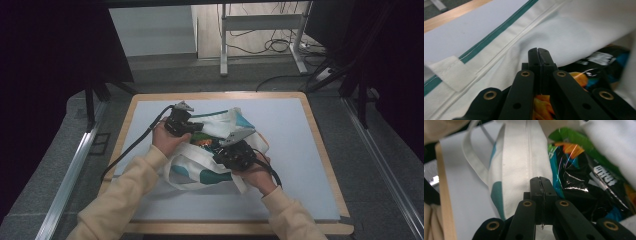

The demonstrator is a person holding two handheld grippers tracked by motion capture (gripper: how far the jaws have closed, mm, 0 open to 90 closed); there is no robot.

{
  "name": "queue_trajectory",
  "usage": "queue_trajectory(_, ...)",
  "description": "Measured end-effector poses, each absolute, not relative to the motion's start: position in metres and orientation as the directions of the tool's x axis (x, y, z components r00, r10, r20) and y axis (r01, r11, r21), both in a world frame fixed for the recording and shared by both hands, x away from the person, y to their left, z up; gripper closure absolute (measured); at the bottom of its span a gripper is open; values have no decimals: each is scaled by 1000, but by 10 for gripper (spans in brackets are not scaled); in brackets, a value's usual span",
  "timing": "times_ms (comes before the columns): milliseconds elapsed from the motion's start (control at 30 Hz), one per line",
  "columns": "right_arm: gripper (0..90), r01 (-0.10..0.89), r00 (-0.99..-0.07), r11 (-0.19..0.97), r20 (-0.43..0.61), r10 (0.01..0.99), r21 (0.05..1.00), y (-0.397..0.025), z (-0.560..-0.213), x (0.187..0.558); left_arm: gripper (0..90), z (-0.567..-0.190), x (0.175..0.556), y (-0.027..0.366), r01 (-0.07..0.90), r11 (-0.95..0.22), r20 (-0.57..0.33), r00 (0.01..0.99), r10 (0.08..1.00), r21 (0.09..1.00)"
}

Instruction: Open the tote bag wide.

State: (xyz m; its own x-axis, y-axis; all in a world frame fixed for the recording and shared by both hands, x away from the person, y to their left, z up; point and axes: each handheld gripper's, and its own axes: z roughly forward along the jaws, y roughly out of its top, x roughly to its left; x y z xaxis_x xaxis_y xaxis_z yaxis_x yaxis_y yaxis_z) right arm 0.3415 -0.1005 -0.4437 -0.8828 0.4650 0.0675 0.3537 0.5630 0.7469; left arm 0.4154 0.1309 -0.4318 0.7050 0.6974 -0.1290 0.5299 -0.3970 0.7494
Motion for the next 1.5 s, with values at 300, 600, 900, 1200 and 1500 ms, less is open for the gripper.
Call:
queue_trajectory(300,893,344,-867,470,83,491,813,-123,-423,341,900,-413,392,147,488,-336,-161,726,669,806)
queue_trajectory(600,893,355,-842,417,92,531,837,-140,-417,342,900,-414,366,181,497,-258,-218,711,668,829)
queue_trajectory(900,893,362,-826,393,96,555,845,-152,-415,340,900,-419,346,202,499,-226,-234,699,676,836)
queue_trajectory(1200,893,363,-822,379,101,561,851,-159,-418,337,900,-429,327,217,508,-220,-242,691,681,833)
queue_trajectory(1500,892,343,-808,337,92,582,876,-192,-424,316,900,-441,295,239,493,-228,-225,697,680,840)
